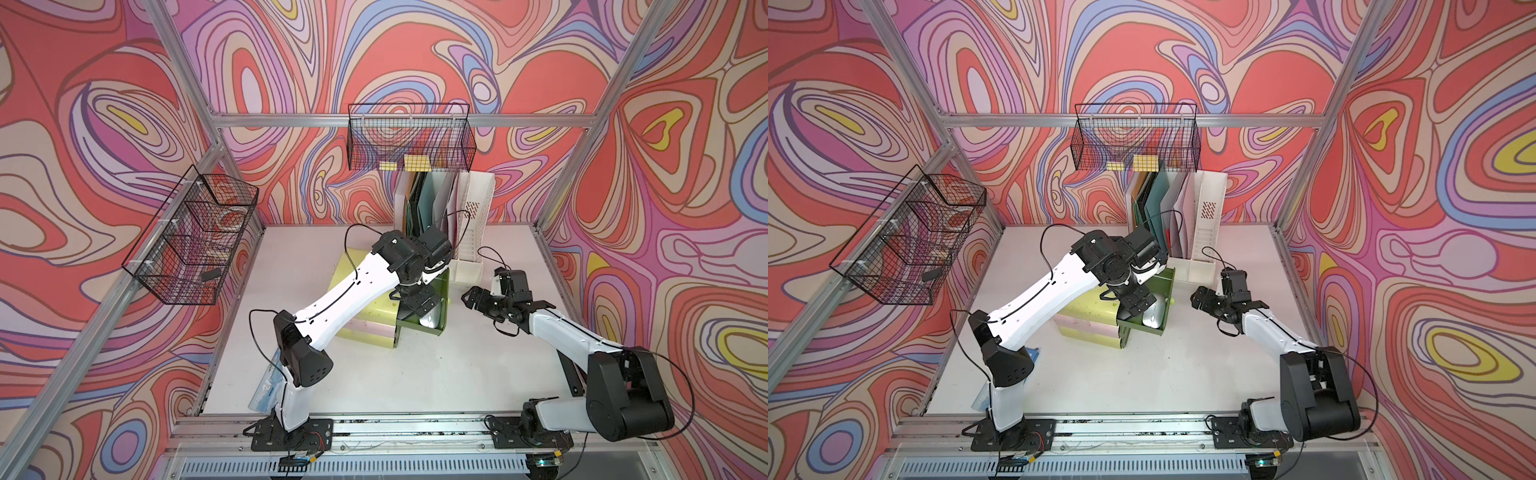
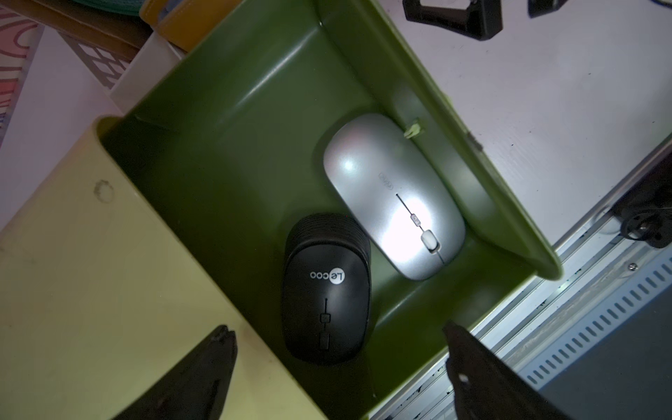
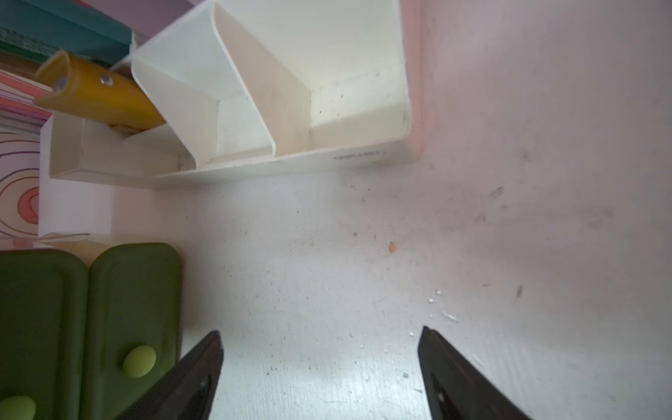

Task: Take the mice out of the drawer
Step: Pick up the mouse from the drawer.

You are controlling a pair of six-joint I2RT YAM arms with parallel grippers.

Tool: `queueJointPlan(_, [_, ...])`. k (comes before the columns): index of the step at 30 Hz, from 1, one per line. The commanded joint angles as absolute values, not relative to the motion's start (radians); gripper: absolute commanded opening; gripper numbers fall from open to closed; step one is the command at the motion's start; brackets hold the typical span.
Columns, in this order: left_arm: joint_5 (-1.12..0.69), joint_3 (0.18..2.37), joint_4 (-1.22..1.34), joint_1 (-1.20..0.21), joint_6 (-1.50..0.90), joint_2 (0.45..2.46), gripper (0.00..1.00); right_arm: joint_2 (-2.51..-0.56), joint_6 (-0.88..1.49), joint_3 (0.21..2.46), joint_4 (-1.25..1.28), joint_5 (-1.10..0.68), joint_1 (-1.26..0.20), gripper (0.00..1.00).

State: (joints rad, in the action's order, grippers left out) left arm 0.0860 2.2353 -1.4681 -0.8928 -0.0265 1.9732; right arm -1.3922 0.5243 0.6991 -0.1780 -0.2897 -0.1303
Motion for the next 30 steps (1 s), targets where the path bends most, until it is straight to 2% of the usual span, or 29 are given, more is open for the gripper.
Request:
queueJointPlan(1, [0.126,2.273,-1.556,-0.899,-0.026,2.027,0.95,-1.414,0.552,0.682,-0.016,-0.426,-0.129,0.88])
queueJointPlan(12, [0.111,2.353,-1.516,-0.92,-0.027,2.023,0.94,-1.524,0.575,0.655,0.106,-0.507,-0.13,0.89])
queueJointPlan(23, [0.125,2.285,-1.537,-0.925,-0.028,2.062,0.94,-1.529,0.569,0.661,0.104,-0.511,-0.134,0.89])
queueJointPlan(25, [0.136,2.28,-1.541,-0.925,-0.029,2.064,0.93,-1.528,0.572,0.663,0.107,-0.512,-0.134,0.89])
queueJointPlan(27, [0.132,2.279,-1.536,-0.926,-0.028,2.065,0.88,-1.53,0.57,0.664,0.11,-0.514,-0.139,0.89])
queueJointPlan(30, [0.166,2.26,-1.522,-0.925,-0.032,2.06,0.88,-1.532,0.569,0.666,0.11,-0.516,-0.141,0.89])
